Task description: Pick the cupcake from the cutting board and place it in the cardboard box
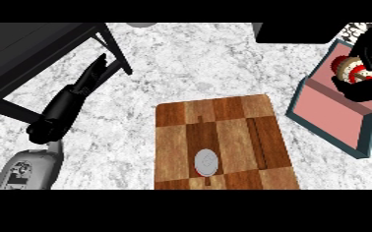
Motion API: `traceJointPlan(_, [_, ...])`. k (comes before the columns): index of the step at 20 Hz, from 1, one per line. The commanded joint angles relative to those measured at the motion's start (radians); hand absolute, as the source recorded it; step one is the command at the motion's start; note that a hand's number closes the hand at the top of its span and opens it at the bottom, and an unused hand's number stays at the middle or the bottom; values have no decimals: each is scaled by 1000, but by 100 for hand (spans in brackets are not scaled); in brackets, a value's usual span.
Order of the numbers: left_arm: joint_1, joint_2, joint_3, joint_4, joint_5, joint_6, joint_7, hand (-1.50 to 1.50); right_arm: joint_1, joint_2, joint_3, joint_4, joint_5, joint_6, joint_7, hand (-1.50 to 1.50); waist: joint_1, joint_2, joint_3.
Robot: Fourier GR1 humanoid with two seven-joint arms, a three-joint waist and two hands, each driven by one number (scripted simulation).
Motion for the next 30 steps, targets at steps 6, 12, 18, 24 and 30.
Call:
traceJointPlan(6, [7, 15, 29, 31, 11, -37, -62, 0, -108, -210, 19, 422, 12, 134, -183, 150, 10, 2, 0])
traceJointPlan(12, [39, -22, -11, -43, -18, -13, 18, 0, -115, -278, 64, 638, 35, 174, -335, -150, 20, 2, 1])
traceJointPlan(18, [-10, 11, 47, 74, -6, -45, -76, 0, -148, -274, 5, 673, -73, 155, -548, -150, -1, 2, 0])
traceJointPlan(24, [-9, -23, 22, 24, -27, -2, -14, 0, -233, -120, -350, 803, -421, 180, -476, -150, -18, -4, 3])
traceJointPlan(30, [-33, 0, 33, 6, -16, -29, 8, 0, -340, -200, -548, 988, -571, 171, -259, -150, -3, -2, 1])
